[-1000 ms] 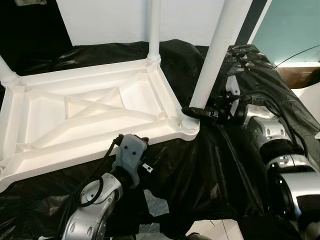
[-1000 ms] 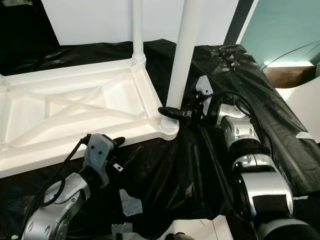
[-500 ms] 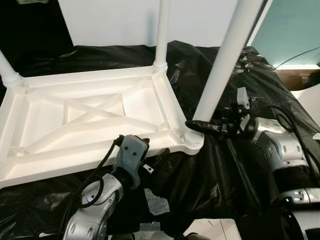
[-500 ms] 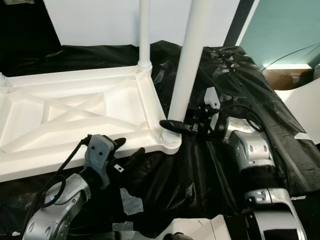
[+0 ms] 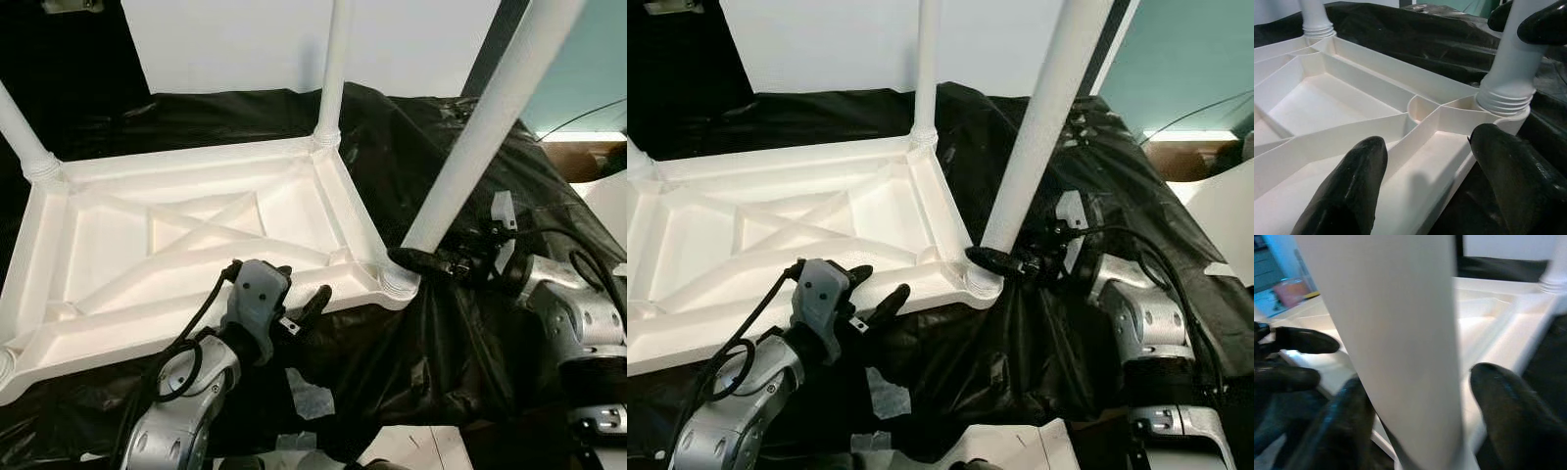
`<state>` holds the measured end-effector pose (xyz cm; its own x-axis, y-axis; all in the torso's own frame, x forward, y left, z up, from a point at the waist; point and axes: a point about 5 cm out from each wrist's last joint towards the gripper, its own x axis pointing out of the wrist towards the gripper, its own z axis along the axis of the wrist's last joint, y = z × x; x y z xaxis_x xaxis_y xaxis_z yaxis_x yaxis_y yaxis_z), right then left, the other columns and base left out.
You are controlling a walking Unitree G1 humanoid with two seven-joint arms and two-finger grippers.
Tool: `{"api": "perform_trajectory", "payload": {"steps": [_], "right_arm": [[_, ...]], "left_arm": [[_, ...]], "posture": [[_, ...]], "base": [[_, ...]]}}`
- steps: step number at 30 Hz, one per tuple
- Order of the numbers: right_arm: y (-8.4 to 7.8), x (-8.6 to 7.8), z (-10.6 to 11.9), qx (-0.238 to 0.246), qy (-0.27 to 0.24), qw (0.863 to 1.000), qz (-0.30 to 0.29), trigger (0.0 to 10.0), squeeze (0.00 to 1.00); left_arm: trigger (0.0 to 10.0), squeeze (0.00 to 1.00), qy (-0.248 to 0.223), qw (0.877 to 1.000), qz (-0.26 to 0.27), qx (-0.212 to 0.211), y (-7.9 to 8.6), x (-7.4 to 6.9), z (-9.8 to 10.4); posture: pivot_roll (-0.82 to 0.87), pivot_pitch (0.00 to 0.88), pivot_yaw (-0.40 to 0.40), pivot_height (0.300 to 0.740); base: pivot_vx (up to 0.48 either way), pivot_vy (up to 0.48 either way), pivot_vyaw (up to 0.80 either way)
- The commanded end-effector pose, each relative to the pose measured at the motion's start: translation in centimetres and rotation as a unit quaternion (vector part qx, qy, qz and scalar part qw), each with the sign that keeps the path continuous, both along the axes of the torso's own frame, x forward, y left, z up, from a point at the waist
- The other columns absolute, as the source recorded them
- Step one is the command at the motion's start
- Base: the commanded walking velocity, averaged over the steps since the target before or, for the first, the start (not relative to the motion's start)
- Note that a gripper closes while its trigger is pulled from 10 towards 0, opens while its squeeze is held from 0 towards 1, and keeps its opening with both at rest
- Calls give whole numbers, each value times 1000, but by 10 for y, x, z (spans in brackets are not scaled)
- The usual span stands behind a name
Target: Building children table
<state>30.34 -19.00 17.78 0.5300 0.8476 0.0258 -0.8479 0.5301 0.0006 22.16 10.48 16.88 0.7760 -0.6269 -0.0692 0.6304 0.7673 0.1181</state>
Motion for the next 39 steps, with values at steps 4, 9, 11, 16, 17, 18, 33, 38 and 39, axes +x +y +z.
{"api": "perform_trajectory", "payload": {"steps": [4, 9, 11, 16, 17, 18, 33, 38, 39], "right_arm": [[-5, 7, 0, 6, -11, 999, -40, 10000, 710], [7, 12, -3, 6, -8, 1000, -22, 10000, 0], [12, 14, -5, 5, -9, 1000, -12, 10000, 0], [36, 20, -9, -16, -10, 999, 38, 10000, 0], [40, 21, -10, -22, -11, 999, 47, 10000, 0], [44, 23, -13, -33, -9, 998, 61, 10000, 0], [39, 41, -25, -107, -2, 992, 66, 0, 0], [38, 44, -27, -90, 9, 996, 22, 0, 0], [39, 45, -29, -96, 7, 995, 8, 0, 0]], "left_arm": [[10000, 0, 2, 1000, 10, 4, -1, 3, -3], [10000, 0, 2, 1000, 8, 7, -1, 3, -3], [10000, 0, 2, 1000, 6, 7, -1, 4, -3], [10000, 0, -2, 1000, 2, 15, 0, 7, -2], [10000, 0, -3, 1000, 2, 17, 0, 7, -2], [10000, 0, -4, 1000, 0, 20, -1, 8, -2], [10000, 0, -6, 1000, 2, 27, -3, 5, -5], [10000, 0, -6, 1000, 3, 25, -5, 5, -7], [10000, 0, -6, 1000, 1, 25, -6, 5, -7]], "posture": [[111, 95, -65, 740], [112, 87, -54, 740], [113, 86, -51, 740], [120, 73, -43, 740], [120, 73, -43, 740], [125, 68, -42, 740], [146, 54, -59, 740], [138, 47, -64, 740], [136, 45, -63, 740]], "base": [[0, 0, 0], [0, 0, 0], [0, 0, 0], [0, 0, 0], [0, 0, 0], [0, 0, 0], [0, 0, 0], [0, 0, 0], [0, 0, 0]]}}
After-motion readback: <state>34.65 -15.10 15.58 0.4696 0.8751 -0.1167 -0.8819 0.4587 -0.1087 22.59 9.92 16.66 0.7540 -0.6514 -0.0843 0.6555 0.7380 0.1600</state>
